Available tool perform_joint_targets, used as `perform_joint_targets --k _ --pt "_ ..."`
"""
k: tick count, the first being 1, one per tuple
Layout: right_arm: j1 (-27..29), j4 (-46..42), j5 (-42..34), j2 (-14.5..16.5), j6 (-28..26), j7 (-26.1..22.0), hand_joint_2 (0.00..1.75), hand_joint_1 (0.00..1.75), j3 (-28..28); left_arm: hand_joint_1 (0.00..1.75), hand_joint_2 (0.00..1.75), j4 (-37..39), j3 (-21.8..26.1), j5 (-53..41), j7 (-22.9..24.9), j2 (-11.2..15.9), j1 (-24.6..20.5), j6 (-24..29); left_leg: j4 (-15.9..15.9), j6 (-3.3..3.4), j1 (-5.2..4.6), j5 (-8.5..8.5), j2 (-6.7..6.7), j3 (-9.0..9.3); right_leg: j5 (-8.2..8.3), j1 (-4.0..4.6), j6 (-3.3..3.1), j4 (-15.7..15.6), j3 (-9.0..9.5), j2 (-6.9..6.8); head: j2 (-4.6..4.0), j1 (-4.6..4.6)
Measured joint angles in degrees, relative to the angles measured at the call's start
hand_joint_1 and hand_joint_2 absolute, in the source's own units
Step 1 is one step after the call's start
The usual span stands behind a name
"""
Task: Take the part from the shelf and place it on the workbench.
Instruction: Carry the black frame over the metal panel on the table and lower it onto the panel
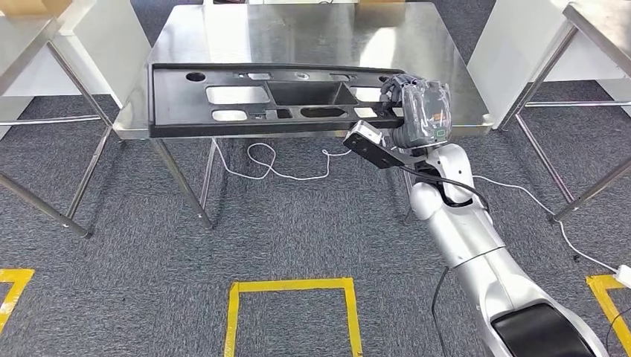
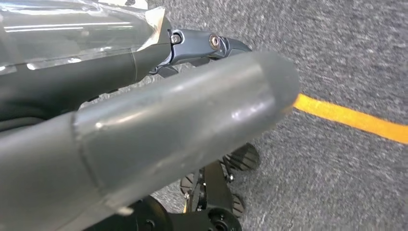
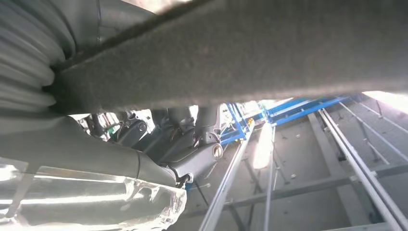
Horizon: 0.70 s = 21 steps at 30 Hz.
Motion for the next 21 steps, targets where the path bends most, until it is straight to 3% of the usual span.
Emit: perform_joint_targets --k 2,5,8,9,10,11,13,14,16,19,21 --pt "0.0 0.0 0.0 -0.1 0.2 0.0 1.75 1.75 0.0 0.00 0.00 0.0 0.0 -0.1 0.1 0.0 0.0 0.0 0.5 -0.54 0.01 -0.52 0.00 -0.23 -0.25 0.19 -1.21 -0.1 0.19 0.15 0.00 -0.13" --pt "-0.1 -0.3 0.0 -0.2 0.3 0.0 1.75 1.75 0.0 0.00 0.00 0.1 0.0 -0.2 0.2 -0.1 0.1 0.1 2.8 -1.34 0.41 -2.09 0.19 -1.06 -0.50 -0.12 -2.47 -0.2 0.65 0.23 0.00 -0.38" --pt "-0.1 -0.5 0.0 -0.1 0.3 0.1 1.75 1.75 0.1 0.00 0.00 0.1 0.0 -0.3 0.2 -0.1 0.1 0.2 12.8 -2.17 0.69 -6.26 0.36 -6.48 -0.97 -0.09 -3.25 -0.2 1.17 0.22 0.00 -0.47" --pt "0.0 -0.5 0.0 -0.1 0.4 0.1 1.75 1.75 0.1 0.00 0.00 0.1 0.0 -0.3 0.2 -0.1 0.1 0.2 15.5 -2.29 0.78 -6.78 0.37 -8.33 -1.12 -0.03 -3.38 -0.2 1.32 0.22 0.00 -0.46" --pt "0.0 -0.5 0.1 -0.1 0.4 0.1 1.75 1.75 0.1 0.00 0.00 0.1 0.0 -0.3 0.3 -0.1 0.2 0.2 16.3 -2.30 0.86 -6.24 0.39 -9.32 -1.28 0.00 -3.46 -0.2 1.48 0.23 0.00 -0.47" --pt "0.1 -0.5 0.1 -0.1 0.5 0.1 1.75 1.75 0.1 0.00 0.00 0.2 0.0 -0.3 0.3 -0.1 0.2 0.2 15.0 -2.21 0.92 -4.64 0.40 -9.18 -1.44 0.00 -3.45 -0.2 1.70 0.25 0.00 -0.47" --pt "0.0 -0.6 0.2 -0.1 0.5 0.1 1.75 1.75 0.2 0.00 0.00 0.2 0.0 -0.3 0.3 -0.1 0.2 0.2 7.8 -1.79 0.96 -0.18 0.43 -6.30 -1.82 0.00 -3.19 -0.3 2.26 0.33 0.00 -0.47" --pt "-0.1 -0.7 0.2 -0.1 0.6 0.1 1.75 1.75 0.2 0.00 0.00 0.2 0.0 -0.3 0.3 -0.1 0.2 0.2 4.4 -1.55 0.84 1.26 0.42 -4.76 -2.03 0.14 -2.93 -0.3 2.44 0.38 0.00 -0.45" --pt "-0.2 -0.8 0.2 -0.1 0.7 0.2 1.75 1.75 0.2 0.00 0.00 0.2 0.0 -0.3 0.3 -0.1 0.2 0.3 1.2 -1.08 0.45 1.91 0.37 -3.27 -2.29 0.32 -2.34 -0.5 2.60 0.43 0.00 -0.41" --pt "-0.3 -0.9 0.2 -0.1 0.8 0.2 1.75 1.75 0.3 0.00 0.00 0.2 0.0 -0.3 0.3 -0.2 0.2 0.4 0.3 0.06 0.19 1.86 0.28 -2.51 -2.58 0.37 -1.36 -0.8 2.76 0.38 0.00 -0.33" --pt "-0.5 -1.0 0.3 -0.2 0.8 0.2 1.75 1.75 0.3 0.00 0.00 0.2 0.0 -0.3 0.3 -0.2 0.2 0.5 -0.7 0.97 0.25 2.13 0.32 -1.57 -4.16 0.47 -1.53 2.6 1.11 0.31 0.00 -0.22"
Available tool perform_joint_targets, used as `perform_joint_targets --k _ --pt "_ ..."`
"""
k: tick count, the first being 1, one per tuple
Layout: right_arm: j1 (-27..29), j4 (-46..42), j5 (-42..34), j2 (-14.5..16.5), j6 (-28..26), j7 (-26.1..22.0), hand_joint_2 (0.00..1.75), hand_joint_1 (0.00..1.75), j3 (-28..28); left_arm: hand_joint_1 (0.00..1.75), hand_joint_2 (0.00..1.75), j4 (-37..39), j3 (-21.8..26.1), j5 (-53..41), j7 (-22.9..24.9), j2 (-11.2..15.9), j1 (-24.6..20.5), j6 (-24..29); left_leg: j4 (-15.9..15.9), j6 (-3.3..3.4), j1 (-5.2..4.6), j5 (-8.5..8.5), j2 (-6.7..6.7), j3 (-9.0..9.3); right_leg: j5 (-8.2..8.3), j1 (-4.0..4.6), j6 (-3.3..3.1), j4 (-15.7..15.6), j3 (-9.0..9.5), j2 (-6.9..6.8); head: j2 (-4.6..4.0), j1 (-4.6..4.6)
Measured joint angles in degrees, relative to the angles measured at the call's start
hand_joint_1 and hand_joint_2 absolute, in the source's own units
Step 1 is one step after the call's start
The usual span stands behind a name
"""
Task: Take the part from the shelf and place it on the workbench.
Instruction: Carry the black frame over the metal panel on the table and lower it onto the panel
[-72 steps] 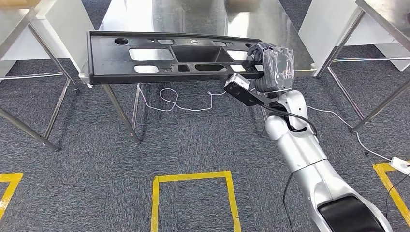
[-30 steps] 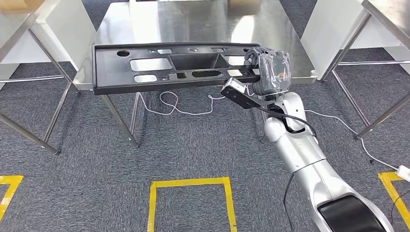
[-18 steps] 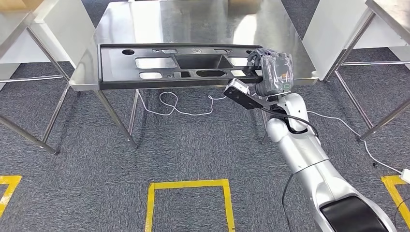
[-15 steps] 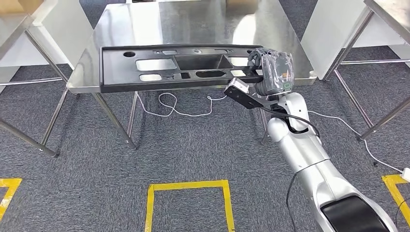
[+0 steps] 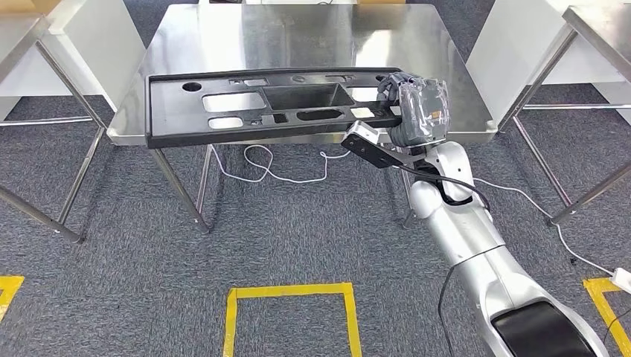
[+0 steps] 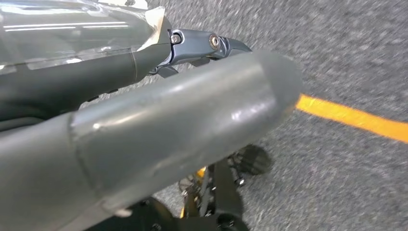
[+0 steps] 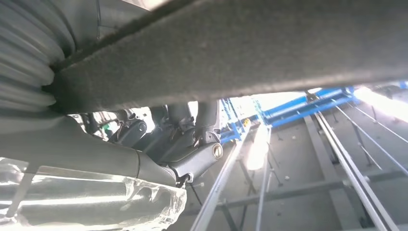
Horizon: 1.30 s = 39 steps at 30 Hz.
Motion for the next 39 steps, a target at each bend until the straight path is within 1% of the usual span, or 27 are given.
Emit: perform_joint_targets --k 2,3,4,5,7,9,11,14,15,17,18,19,20,21,22,23,24,26,28,30,31,33,34,35,36,37,39 --pt "0.0 0.0 0.0 -0.1 0.0 0.0 1.75 1.75 0.0 0.00 0.00 0.0 0.0 0.0 0.0 0.0 0.0 0.0 -0.2 0.60 -0.25 -0.21 -0.01 0.40 -2.55 0.05 -0.59 7.4 -3.96 -0.01 0.00 0.04" --pt "0.1 0.0 0.0 -0.2 0.0 0.0 1.75 1.75 0.1 0.00 0.00 0.0 0.0 0.0 0.1 0.0 0.0 0.0 -0.1 0.79 -0.41 -0.40 -0.08 0.58 -3.22 0.08 -0.64 10.5 -5.90 -0.01 0.00 0.06" --pt "0.3 0.0 0.0 -0.3 0.0 0.0 1.75 1.75 0.1 0.00 0.00 0.0 0.0 0.0 0.1 0.0 0.0 0.0 -0.1 0.91 -0.57 -0.60 -0.19 0.78 -3.11 0.14 -0.47 11.9 -7.07 -0.01 0.00 0.05" --pt "0.4 0.0 0.0 -0.3 0.0 0.0 1.75 1.75 0.1 0.00 0.00 0.0 0.0 -0.1 0.2 0.0 0.0 0.0 -0.1 0.95 -0.73 -0.81 -0.33 1.03 -2.12 0.24 -0.16 11.2 -7.16 -0.01 0.00 0.06" --pt "0.3 0.0 0.0 -0.4 0.0 0.0 1.75 1.75 0.2 0.00 0.00 0.1 0.0 -0.1 0.4 0.0 0.0 0.0 0.1 0.84 -1.01 -1.37 -0.56 1.61 1.58 0.51 0.34 4.1 -4.36 -0.03 0.00 0.06" --pt "0.2 0.0 0.0 -0.4 0.0 0.1 1.75 1.75 0.3 0.00 0.00 0.1 0.0 -0.2 0.5 -0.1 0.0 0.0 0.4 0.46 -1.41 -2.08 -0.71 1.93 4.23 0.95 0.08 -2.4 -1.29 -0.04 0.00 0.00" --pt "0.2 0.0 0.1 -0.4 0.0 0.1 1.75 1.75 0.4 0.00 0.00 0.1 0.0 -0.2 0.5 -0.1 0.0 -0.1 0.7 0.00 -1.57 -2.56 -0.81 1.97 4.65 1.18 -0.45 -3.9 -0.40 -0.02 0.00 -0.09" --pt "0.2 0.0 0.3 -0.5 0.0 0.4 1.75 1.75 0.4 0.00 0.00 0.1 0.0 -0.2 0.5 0.0 0.0 -0.2 1.9 -0.91 -1.20 -3.67 -0.74 1.43 4.55 0.35 -1.21 -4.4 0.13 -0.02 0.00 -0.13" --pt "0.2 0.0 0.4 -0.5 0.0 0.5 1.75 1.75 0.4 0.00 0.00 0.1 0.0 -0.3 0.5 0.0 0.0 -0.2 4.0 -1.38 -0.98 -4.77 -0.66 0.45 4.47 0.03 -1.53 -4.6 0.46 -0.04 0.00 -0.21" --pt "0.3 0.0 0.6 -0.4 0.0 0.7 1.75 1.75 0.5 0.00 0.00 0.1 0.0 -0.5 0.5 0.0 0.0 -0.3 10.9 -2.30 -0.27 -7.65 -0.50 -3.19 4.10 -0.11 -2.03 -4.7 1.00 -0.08 0.00 -0.38" --pt "0.5 0.0 0.7 -0.4 0.0 0.9 1.75 1.75 0.5 0.00 0.00 0.1 0.0 -0.6 0.6 0.0 0.0 -0.3 14.3 -2.71 0.17 -8.58 -0.40 -5.26 3.92 -0.15 -2.12 -4.7 1.21 -0.08 0.00 -0.38" --pt "0.7 -0.1 0.9 -0.4 0.1 1.0 1.75 1.75 0.5 0.00 0.00 0.1 0.0 -0.7 0.7 0.0 0.0 -0.3 16.2 -3.08 0.57 -8.61 -0.26 -6.74 3.71 -0.23 -2.08 -4.7 1.44 -0.07 0.00 -0.38" --pt "1.0 -0.1 1.1 -0.4 0.1 1.2 1.75 1.75 0.5 0.00 0.00 0.1 0.0 -0.7 0.8 0.0 0.0 -0.3 16.2 -3.43 0.95 -7.55 -0.09 -7.26 3.45 -0.38 -1.92 -4.7 1.73 -0.05 0.00 -0.39" --pt "1.2 -0.2 1.4 -0.4 0.2 1.4 1.75 1.75 0.5 0.00 0.00 0.1 0.0 -0.7 0.9 0.1 0.0 -0.3 13.8 -3.76 1.33 -5.50 0.07 -6.62 3.15 -0.60 -1.63 -4.6 2.11 -0.04 0.00 -0.38" --pt "1.4 -0.2 1.6 -0.5 0.2 1.6 1.75 1.75 0.5 0.00 0.00 0.1 0.0 -0.8 1.0 0.1 0.0 -0.3 10.0 -4.07 1.69 -3.02 0.23 -5.13 2.81 -0.82 -1.23 -4.6 2.52 -0.02 0.00 -0.40" --pt "1.5 -0.3 1.7 -0.6 0.3 1.7 1.75 1.75 0.5 0.00 0.00 0.1 0.0 -0.8 1.0 0.1 0.0 -0.3 6.3 -4.42 1.81 -1.28 0.26 -3.47 2.48 -0.82 -0.79 -4.6 2.85 0.02 0.00 -0.45" --pt "1.5 -0.4 1.8 -0.6 0.3 1.8 1.75 1.75 0.5 0.00 0.00 0.1 0.0 -0.8 1.0 0.1 0.0 -0.3 3.4 -4.46 1.82 -0.33 0.25 -2.02 2.19 -0.73 -0.34 -4.5 3.03 0.05 0.00 -0.52" --pt "1.5 -0.7 1.8 -0.8 0.4 1.9 1.75 1.75 0.5 0.00 0.00 0.2 0.0 -0.9 1.1 0.1 0.0 -0.4 1.5 -3.97 1.32 -0.60 0.13 -0.90 1.97 -0.19 0.50 -4.6 3.09 0.10 0.00 -0.44" --pt "1.6 -0.9 1.9 -0.9 0.5 1.9 1.75 1.75 0.5 0.00 0.00 0.2 0.0 -0.9 1.1 0.1 0.0 -0.4 1.2 -2.75 0.85 -0.68 0.11 -0.62 1.79 -0.20 1.34 -4.8 3.15 0.02 0.00 -0.27" --pt "1.7 -1.1 2.1 -1.2 0.5 2.0 1.75 1.75 0.4 0.00 0.00 0.1 0.0 -0.9 1.1 0.1 0.0 -0.4 0.8 -1.46 0.59 -0.68 0.08 -0.14 0.56 -0.45 1.60 -2.4 1.95 -0.15 0.00 -0.15" --pt "1.8 -1.3 2.2 -1.3 0.5 2.0 1.75 1.75 0.4 0.00 0.00 0.1 0.0 -1.0 1.1 0.2 -0.1 -0.4 0.7 -0.92 0.52 -0.75 0.07 0.08 -0.60 -0.52 1.39 0.7 0.28 -0.23 0.00 -0.04" --pt "2.2 -1.4 2.2 -1.6 0.5 2.2 1.75 1.75 0.4 0.00 0.00 0.1 0.0 -1.1 1.1 0.2 -0.1 -0.4 0.7 -0.13 0.18 -1.06 -0.02 0.33 -2.92 -0.33 0.95 8.6 -4.33 -0.23 0.00 0.08" --pt "2.5 -1.4 2.2 -1.8 0.5 2.3 1.75 1.75 0.4 0.00 0.00 0.1 0.0 -1.1 1.1 0.2 -0.1 -0.4 0.7 0.09 -0.04 -1.24 -0.11 0.54 -3.30 -0.14 0.96 11.4 -6.21 -0.22 0.00 0.12" --pt "2.8 -1.5 2.3 -2.0 0.5 2.4 1.75 1.75 0.4 0.00 0.00 0.1 0.0 -1.1 1.1 0.1 -0.1 -0.5 0.7 0.26 -0.27 -1.43 -0.22 0.81 -2.79 0.11 1.11 12.0 -7.07 -0.22 0.00 0.13" --pt "3.0 -1.5 2.3 -2.1 0.6 2.4 1.75 1.75 0.4 0.00 0.00 0.1 0.0 -1.1 1.1 0.1 -0.1 -0.5 0.7 0.38 -0.52 -1.65 -0.35 1.15 -1.39 0.41 1.33 10.3 -6.71 -0.22 0.00 0.15" --pt "3.0 -1.6 2.3 -2.3 0.6 2.4 1.75 1.75 0.4 0.00 0.00 0.1 0.0 -1.1 1.1 0.1 -0.1 -0.5 0.7 0.42 -0.76 -1.90 -0.45 1.52 0.58 0.71 1.46 6.6 -5.33 -0.23 0.00 0.16" --pt "2.9 -1.8 2.3 -2.3 0.7 2.4 1.75 1.75 0.4 0.00 0.00 0.1 0.0 -1.1 1.1 0.1 -0.1 -0.6 0.7 0.27 -1.28 -2.43 -0.58 2.00 3.85 1.35 0.97 -0.9 -2.10 -0.20 0.00 0.18"
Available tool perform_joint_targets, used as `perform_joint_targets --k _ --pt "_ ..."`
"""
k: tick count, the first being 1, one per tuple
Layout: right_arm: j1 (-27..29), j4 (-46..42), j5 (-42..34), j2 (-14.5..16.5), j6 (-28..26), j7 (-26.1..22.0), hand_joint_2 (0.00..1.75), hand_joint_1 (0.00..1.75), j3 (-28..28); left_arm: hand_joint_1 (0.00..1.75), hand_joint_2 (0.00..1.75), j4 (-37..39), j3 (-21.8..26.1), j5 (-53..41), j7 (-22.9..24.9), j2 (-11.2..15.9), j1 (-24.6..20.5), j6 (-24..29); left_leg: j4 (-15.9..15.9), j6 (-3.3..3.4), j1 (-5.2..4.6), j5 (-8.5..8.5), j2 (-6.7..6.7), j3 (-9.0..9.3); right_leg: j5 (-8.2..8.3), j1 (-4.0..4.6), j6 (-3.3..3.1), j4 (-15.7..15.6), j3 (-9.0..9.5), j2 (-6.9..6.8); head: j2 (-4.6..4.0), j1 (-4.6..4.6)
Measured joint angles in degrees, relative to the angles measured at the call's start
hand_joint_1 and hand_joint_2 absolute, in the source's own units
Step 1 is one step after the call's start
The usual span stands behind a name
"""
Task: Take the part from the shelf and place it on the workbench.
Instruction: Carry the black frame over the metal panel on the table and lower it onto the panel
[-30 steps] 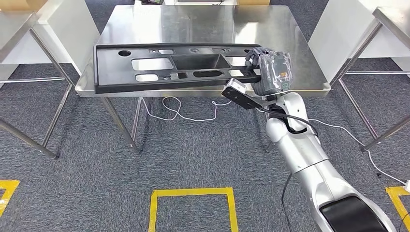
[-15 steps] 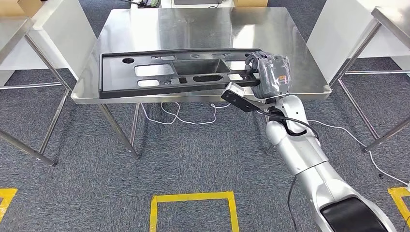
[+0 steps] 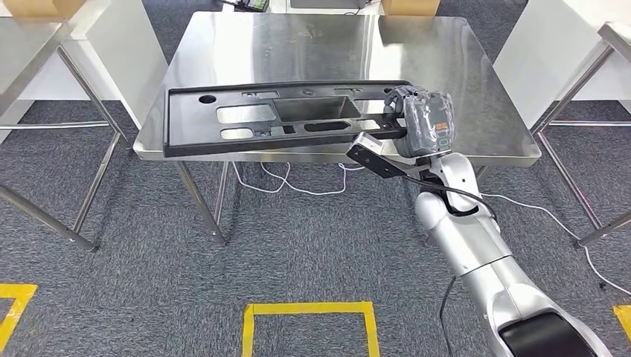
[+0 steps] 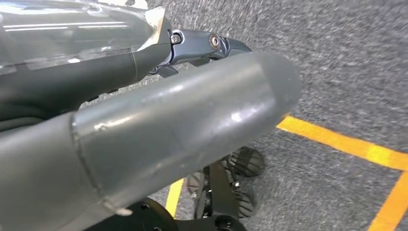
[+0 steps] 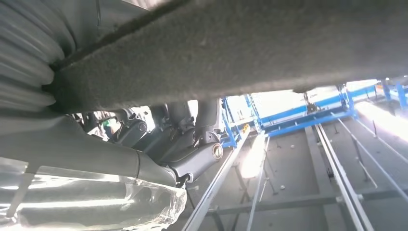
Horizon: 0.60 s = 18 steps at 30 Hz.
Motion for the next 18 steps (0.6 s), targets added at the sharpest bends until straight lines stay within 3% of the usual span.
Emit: perform_joint_targets --k 1,3,6,9,10,11,13,15,16,18 --pt "-0.1 -0.1 0.0 0.0 0.1 0.0 1.75 1.75 0.0 0.00 0.00 0.0 0.0 0.0 0.0 0.0 0.0 0.0 0.0 -0.16 -0.21 -0.24 -0.02 0.09 0.75 0.20 -0.50 -2.1 1.01 0.01 0.00 -0.04" --pt "-0.3 -0.1 -0.1 0.0 0.3 0.0 1.75 1.75 0.0 0.00 0.00 0.0 0.0 0.0 0.0 0.0 0.0 -0.1 0.1 -0.56 -0.36 -0.62 -0.04 0.09 0.89 0.33 -1.46 -3.0 1.60 0.02 0.00 -0.07" --pt "-0.4 -0.1 -0.1 0.1 0.4 0.1 1.75 1.75 0.0 0.00 0.00 0.0 0.0 0.0 0.0 0.2 0.0 -0.1 2.1 -1.52 0.02 -2.11 0.12 -0.87 0.83 -0.52 -2.70 -3.7 2.24 0.00 0.00 -0.12" --pt "-0.6 0.0 -0.1 0.4 0.5 0.1 1.75 1.75 0.0 0.00 0.00 0.0 0.0 0.0 -0.1 0.3 0.0 -0.1 11.8 -2.81 0.94 -6.22 0.36 -5.87 0.41 -0.73 -3.52 -4.0 3.02 -0.02 0.00 -0.28" --pt "-0.6 0.0 -0.2 0.5 0.5 0.1 1.75 1.75 0.0 0.00 0.00 0.0 0.0 0.0 0.0 0.3 0.0 -0.1 14.7 -3.18 1.32 -6.89 0.42 -7.74 0.25 -0.76 -3.59 -3.9 3.21 -0.01 0.00 -0.26" --pt "-0.6 0.2 -0.2 0.7 0.4 0.0 1.75 1.75 0.0 0.00 0.00 0.0 0.0 0.0 0.0 0.3 0.1 -0.1 15.7 -3.54 1.69 -6.38 0.49 -8.81 0.03 -0.84 -3.54 -3.9 3.45 0.00 0.00 -0.27" --pt "-0.6 0.4 -0.1 1.0 0.4 -0.1 1.75 1.75 0.0 0.00 0.00 0.0 0.0 0.0 0.0 0.4 0.1 -0.1 11.3 -4.12 2.37 -2.43 0.69 -7.63 -0.55 -1.15 -3.06 -3.9 4.13 0.04 0.00 -0.28" --pt "-0.7 0.6 0.0 1.3 0.4 -0.3 1.75 1.75 0.0 0.00 0.00 0.0 0.1 0.0 0.0 0.4 0.1 -0.1 4.2 -4.48 2.66 1.05 0.79 -4.40 -1.21 -1.20 -2.28 -3.7 4.71 0.08 0.00 -0.32" --pt "-0.9 0.6 0.0 1.4 0.4 -0.4 1.75 1.75 0.0 0.00 0.00 0.0 0.1 0.0 0.0 0.4 0.1 -0.1 2.0 -4.32 2.59 1.60 0.79 -3.27 -1.44 -1.06 -1.88 -3.6 4.80 0.11 0.00 -0.37" --pt "-1.1 0.7 0.0 1.6 0.4 -0.5 1.75 1.75 0.0 0.00 0.00 0.0 0.1 0.0 0.0 0.4 0.1 -0.1 0.8 -3.52 2.13 1.18 0.68 -2.48 -1.65 -0.68 -1.21 -3.6 4.75 0.14 0.00 -0.36"
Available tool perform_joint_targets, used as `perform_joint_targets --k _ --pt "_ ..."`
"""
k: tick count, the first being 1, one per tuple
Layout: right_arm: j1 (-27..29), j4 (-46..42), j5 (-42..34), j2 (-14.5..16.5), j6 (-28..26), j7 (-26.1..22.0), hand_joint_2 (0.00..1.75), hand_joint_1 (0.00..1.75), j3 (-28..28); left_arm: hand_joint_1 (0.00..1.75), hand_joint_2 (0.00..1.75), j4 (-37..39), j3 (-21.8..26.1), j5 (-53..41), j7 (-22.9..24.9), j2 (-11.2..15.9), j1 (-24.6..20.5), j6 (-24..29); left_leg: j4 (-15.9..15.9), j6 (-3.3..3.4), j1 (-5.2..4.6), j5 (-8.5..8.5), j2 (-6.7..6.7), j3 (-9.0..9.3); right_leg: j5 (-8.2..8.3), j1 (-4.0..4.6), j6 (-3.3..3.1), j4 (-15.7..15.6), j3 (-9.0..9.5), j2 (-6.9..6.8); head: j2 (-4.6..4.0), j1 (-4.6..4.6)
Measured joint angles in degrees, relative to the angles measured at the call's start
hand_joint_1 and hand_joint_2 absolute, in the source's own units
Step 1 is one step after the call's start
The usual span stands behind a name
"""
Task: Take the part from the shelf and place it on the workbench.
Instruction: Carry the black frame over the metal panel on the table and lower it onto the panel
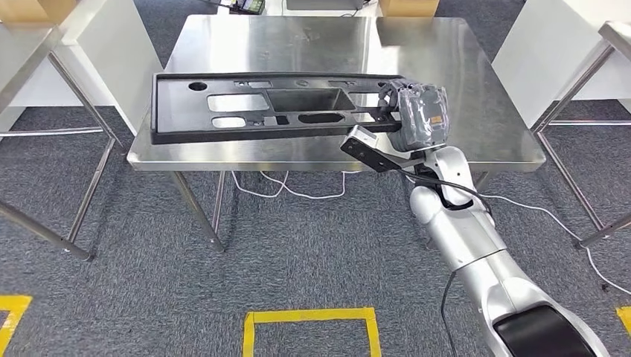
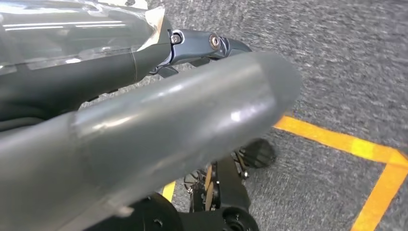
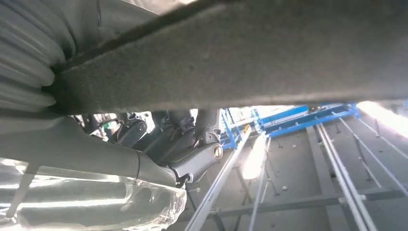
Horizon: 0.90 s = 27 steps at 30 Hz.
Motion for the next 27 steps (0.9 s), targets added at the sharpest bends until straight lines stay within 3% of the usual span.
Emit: perform_joint_targets --k 3,4,7,8,9,11,13,14,16,18,20,22,23,24,25,27 --pt "-0.1 0.1 0.0 0.1 0.0 -0.1 1.75 1.75 0.0 0.00 0.00 0.0 0.0 0.0 0.0 0.0 0.1 0.0 -0.5 1.78 -0.31 -0.05 -0.14 0.53 -0.97 0.09 0.83 1.3 -0.66 -0.21 0.00 0.11" --pt "-0.2 0.1 0.1 0.1 0.0 -0.2 1.75 1.75 0.0 0.00 0.00 0.0 0.0 0.0 0.0 0.0 0.0 0.0 -0.7 2.35 -0.34 -0.09 -0.17 0.77 -2.01 0.05 0.79 3.7 -1.87 -0.26 0.00 0.16" --pt "0.0 0.5 0.1 0.2 -0.1 -0.2 1.75 1.75 0.0 0.00 0.00 0.0 0.1 0.2 0.0 0.0 0.0 0.0 -0.7 3.34 -0.64 -0.60 -0.26 1.31 -5.39 0.00 0.37 15.1 -8.42 -0.24 0.00 0.32" --pt "0.1 0.7 0.1 0.2 -0.1 -0.2 1.75 1.75 0.0 0.00 0.00 0.0 0.1 0.3 0.0 0.0 0.0 0.0 -0.7 3.46 -0.78 -0.81 -0.33 1.58 -5.27 0.07 0.56 16.8 -9.76 -0.24 0.00 0.34" --pt "0.2 0.8 0.2 0.3 -0.1 -0.3 1.75 1.75 0.0 0.00 0.00 0.0 0.2 0.3 0.0 0.0 0.0 0.0 -0.7 3.50 -0.91 -1.04 -0.43 1.90 -4.20 0.14 0.89 16.0 -9.90 -0.24 0.00 0.37" --pt "0.2 1.0 0.2 0.4 -0.1 -0.3 1.75 1.75 0.0 0.00 0.00 0.0 0.3 0.3 0.1 0.0 0.0 0.0 -0.7 3.39 -1.09 -1.55 -0.61 2.64 -0.42 0.30 1.37 9.1 -7.25 -0.25 0.00 0.41" --pt "0.0 1.0 0.3 0.7 -0.1 -0.3 1.75 1.75 0.0 0.00 0.00 0.0 0.4 0.3 0.1 0.0 0.0 0.1 -0.7 3.03 -1.31 -2.09 -0.70 3.10 2.20 0.66 0.91 2.5 -4.15 -0.25 0.00 0.37" --pt "-0.1 1.1 0.3 0.9 -0.1 -0.4 1.75 1.75 0.0 0.00 0.00 0.0 0.5 0.3 0.1 0.0 0.0 0.2 -0.7 2.82 -1.39 -2.31 -0.70 3.17 2.69 0.83 0.46 0.8 -3.32 -0.25 0.00 0.33" --pt "-0.3 1.3 0.5 1.3 -0.1 -0.4 1.75 1.75 0.0 0.00 0.00 0.0 0.8 0.3 0.1 0.0 0.0 0.3 -0.7 2.31 -1.40 -2.68 -0.68 3.23 2.55 0.96 -0.44 0.2 -2.99 -0.21 0.00 0.26" --pt "-0.4 1.5 0.6 1.6 -0.1 -0.4 1.75 1.75 0.0 0.00 0.00 0.0 0.9 0.3 0.2 0.0 0.0 0.4 -0.1 1.62 -1.20 -3.33 -0.55 3.03 2.36 0.50 -1.23 -0.2 -2.49 -0.17 0.00 0.26" --pt "-0.8 1.7 0.7 2.1 -0.1 -0.5 1.75 1.75 0.0 0.00 0.00 0.0 1.0 0.3 0.2 0.0 0.0 0.5 4.0 0.86 -0.91 -5.36 -0.35 1.02 2.04 0.12 -2.00 -0.5 -1.76 -0.16 0.00 0.19" --pt "-1.0 2.0 0.7 2.6 -0.1 -0.6 1.75 1.75 0.0 0.00 0.00 0.0 1.0 0.3 0.2 0.0 0.1 0.6 11.8 0.19 -0.63 -8.30 -0.25 -3.29 1.55 0.14 -2.59 -0.5 -1.16 -0.17 0.00 0.13" --pt "-1.1 2.2 0.7 2.7 -0.1 -0.7 1.75 1.75 0.0 0.00 0.00 0.0 1.0 0.3 0.2 0.0 0.1 0.6 14.8 -0.06 -0.49 -8.90 -0.23 -5.38 1.30 0.14 -2.70 -0.5 -0.85 -0.16 0.00 0.15" --pt "-1.1 2.5 0.8 2.9 -0.1 -0.8 1.75 1.75 0.1 0.00 0.00 0.0 1.1 0.3 0.2 0.0 0.2 0.6 16.1 -0.23 -0.36 -8.40 -0.20 -6.68 1.01 0.13 -2.72 -0.5 -0.50 -0.15 0.00 0.13" --pt "-1.0 2.7 0.8 3.0 -0.1 -0.9 1.75 1.75 0.1 0.00 0.00 0.0 1.1 0.3 0.2 0.0 0.2 0.7 15.0 -0.32 -0.21 -6.72 -0.13 -6.82 0.68 0.09 -2.61 -0.5 -0.07 -0.12 0.00 0.14" --pt "-1.2 3.1 0.9 3.2 -0.1 -1.2 1.75 1.75 0.1 0.00 0.00 0.0 1.2 0.3 0.2 0.0 0.2 0.8 7.8 -0.26 0.07 -1.61 0.02 -4.32 -0.09 0.04 -2.18 -0.5 0.91 -0.07 0.00 0.13"
